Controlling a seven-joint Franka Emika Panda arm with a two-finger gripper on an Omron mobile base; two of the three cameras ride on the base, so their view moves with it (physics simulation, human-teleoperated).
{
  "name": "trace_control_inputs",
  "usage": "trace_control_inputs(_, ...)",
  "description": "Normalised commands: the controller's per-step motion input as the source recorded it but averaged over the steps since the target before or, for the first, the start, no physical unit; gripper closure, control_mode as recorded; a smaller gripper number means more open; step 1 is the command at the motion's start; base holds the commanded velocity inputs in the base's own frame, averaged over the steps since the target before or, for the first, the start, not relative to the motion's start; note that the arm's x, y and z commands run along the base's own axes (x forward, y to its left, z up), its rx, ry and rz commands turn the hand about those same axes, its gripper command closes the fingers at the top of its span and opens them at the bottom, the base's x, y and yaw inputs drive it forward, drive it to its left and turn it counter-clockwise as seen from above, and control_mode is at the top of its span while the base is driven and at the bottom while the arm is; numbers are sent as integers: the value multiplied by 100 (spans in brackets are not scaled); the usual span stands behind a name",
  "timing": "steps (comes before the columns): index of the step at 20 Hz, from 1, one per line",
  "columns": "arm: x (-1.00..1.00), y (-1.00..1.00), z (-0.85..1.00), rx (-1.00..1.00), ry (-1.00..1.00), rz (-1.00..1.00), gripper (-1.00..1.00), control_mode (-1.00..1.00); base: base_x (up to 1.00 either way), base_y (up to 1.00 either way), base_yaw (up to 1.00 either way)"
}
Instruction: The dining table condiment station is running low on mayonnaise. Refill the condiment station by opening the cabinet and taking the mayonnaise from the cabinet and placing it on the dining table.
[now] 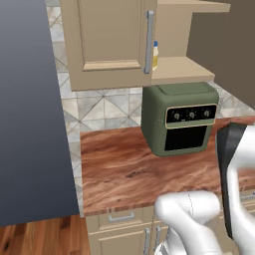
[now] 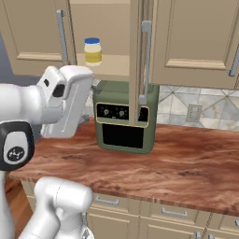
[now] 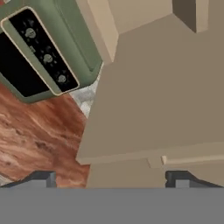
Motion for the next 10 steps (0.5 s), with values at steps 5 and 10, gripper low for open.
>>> trace_control_inputs(5,18,97,-6,34,-47,-12,-100,-100,0,0,0)
trace_control_inputs(10,33,78,-7,48,-56,0,-100,-100,0,0,0)
